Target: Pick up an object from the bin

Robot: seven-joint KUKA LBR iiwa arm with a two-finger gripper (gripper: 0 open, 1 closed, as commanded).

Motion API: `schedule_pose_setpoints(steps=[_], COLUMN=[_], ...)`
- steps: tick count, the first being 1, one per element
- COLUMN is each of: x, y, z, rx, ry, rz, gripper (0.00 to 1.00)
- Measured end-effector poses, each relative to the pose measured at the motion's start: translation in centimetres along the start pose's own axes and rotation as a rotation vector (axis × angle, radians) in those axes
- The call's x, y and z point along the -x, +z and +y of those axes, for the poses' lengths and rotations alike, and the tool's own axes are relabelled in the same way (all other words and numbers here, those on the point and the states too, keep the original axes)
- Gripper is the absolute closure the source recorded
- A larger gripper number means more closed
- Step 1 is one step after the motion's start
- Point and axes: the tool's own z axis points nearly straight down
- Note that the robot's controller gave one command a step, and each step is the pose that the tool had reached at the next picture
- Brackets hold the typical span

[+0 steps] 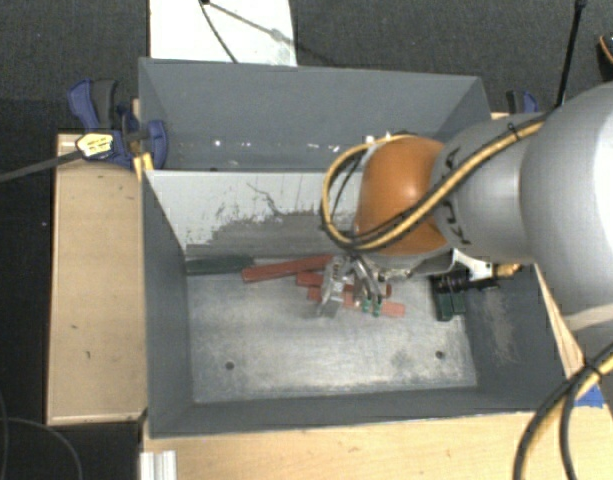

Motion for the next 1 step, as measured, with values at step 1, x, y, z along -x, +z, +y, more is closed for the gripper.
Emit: schedule_pose_setpoints(steps=[1], x=[-1.86], y=[0.0], z=[0.54], rx=[0.0], ry=[-0.457], rz=[0.001], gripper=[1.0])
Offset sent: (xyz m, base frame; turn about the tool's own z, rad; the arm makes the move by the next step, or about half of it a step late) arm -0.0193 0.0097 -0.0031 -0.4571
